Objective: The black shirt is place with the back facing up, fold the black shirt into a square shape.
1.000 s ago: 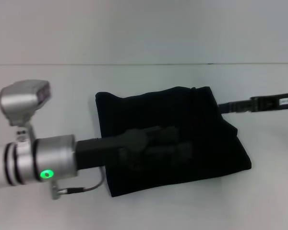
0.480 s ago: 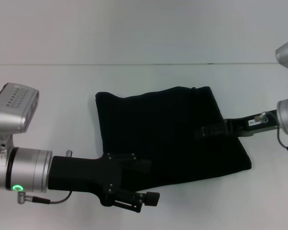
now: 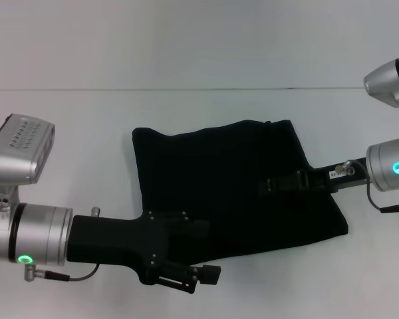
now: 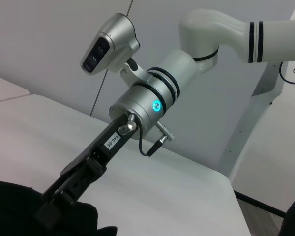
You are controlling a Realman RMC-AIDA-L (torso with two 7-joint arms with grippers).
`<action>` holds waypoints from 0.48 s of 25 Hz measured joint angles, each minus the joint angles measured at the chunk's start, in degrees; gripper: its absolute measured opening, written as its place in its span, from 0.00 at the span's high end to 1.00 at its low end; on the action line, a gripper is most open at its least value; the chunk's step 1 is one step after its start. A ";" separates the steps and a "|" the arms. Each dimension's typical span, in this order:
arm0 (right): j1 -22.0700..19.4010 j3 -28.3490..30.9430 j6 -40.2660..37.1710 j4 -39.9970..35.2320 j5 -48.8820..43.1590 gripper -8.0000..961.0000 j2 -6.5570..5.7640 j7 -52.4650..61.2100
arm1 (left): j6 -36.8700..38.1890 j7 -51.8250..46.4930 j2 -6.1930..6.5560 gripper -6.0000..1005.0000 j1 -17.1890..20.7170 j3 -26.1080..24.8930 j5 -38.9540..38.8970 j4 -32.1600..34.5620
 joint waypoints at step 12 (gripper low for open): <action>0.27 0.00 0.19 -0.20 -0.11 0.30 0.67 0.24 | -0.09 -0.12 -0.29 0.05 -0.26 0.23 0.00 -0.26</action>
